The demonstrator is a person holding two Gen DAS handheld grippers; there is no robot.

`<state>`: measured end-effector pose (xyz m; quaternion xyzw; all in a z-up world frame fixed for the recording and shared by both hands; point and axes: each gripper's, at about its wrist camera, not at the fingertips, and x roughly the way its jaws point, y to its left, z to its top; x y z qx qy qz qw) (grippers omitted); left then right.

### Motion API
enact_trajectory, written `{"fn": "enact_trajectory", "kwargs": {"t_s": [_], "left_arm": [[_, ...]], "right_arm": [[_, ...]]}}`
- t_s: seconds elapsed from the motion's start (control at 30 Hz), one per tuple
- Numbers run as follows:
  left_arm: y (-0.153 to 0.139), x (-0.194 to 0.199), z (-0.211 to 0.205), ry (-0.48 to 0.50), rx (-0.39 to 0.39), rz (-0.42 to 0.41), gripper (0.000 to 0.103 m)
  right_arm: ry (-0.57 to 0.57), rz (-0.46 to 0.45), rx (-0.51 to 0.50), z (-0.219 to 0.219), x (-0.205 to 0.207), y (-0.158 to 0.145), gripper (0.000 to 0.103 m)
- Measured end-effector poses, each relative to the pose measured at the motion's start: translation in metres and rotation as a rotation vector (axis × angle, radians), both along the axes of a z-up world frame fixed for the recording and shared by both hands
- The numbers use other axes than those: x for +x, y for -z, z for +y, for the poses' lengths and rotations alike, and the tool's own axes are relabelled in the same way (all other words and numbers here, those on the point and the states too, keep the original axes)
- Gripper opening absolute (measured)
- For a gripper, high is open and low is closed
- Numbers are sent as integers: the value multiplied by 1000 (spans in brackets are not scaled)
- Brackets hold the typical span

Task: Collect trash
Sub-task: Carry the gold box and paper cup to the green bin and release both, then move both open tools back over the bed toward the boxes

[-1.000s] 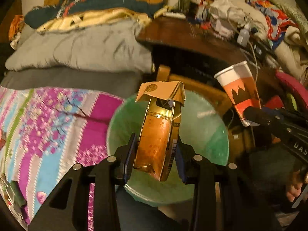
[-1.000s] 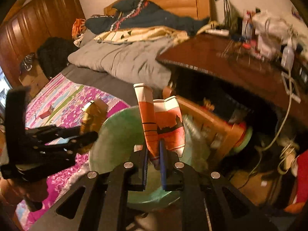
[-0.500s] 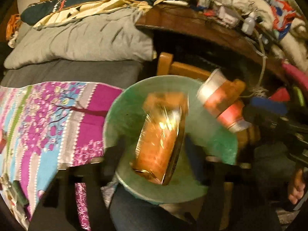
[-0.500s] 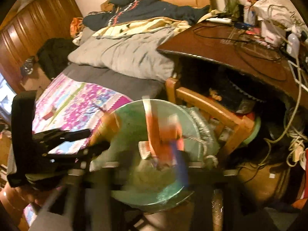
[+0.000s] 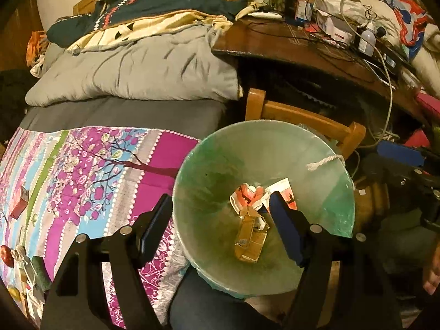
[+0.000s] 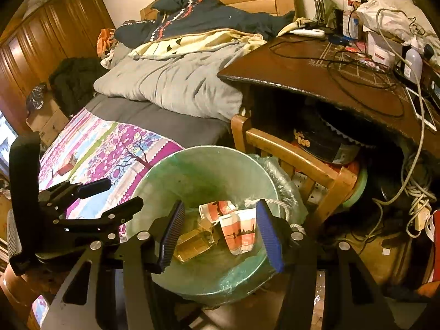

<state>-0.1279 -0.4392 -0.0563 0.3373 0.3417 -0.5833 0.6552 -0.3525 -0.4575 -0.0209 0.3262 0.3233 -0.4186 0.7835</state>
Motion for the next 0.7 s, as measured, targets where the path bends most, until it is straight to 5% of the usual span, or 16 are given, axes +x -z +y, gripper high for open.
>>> {"fn": "enact_trajectory", "kwargs": {"t_s": [0.33,0.7], "left_arm": [[-8,16,15,-69,-35,-27,70],[-5,101,114,-470,-106,-149,70]], "right_arm": [[-14,-23,-98,14,14,-21,56],[-184,-112,-425,83,90,-60,56]]}}
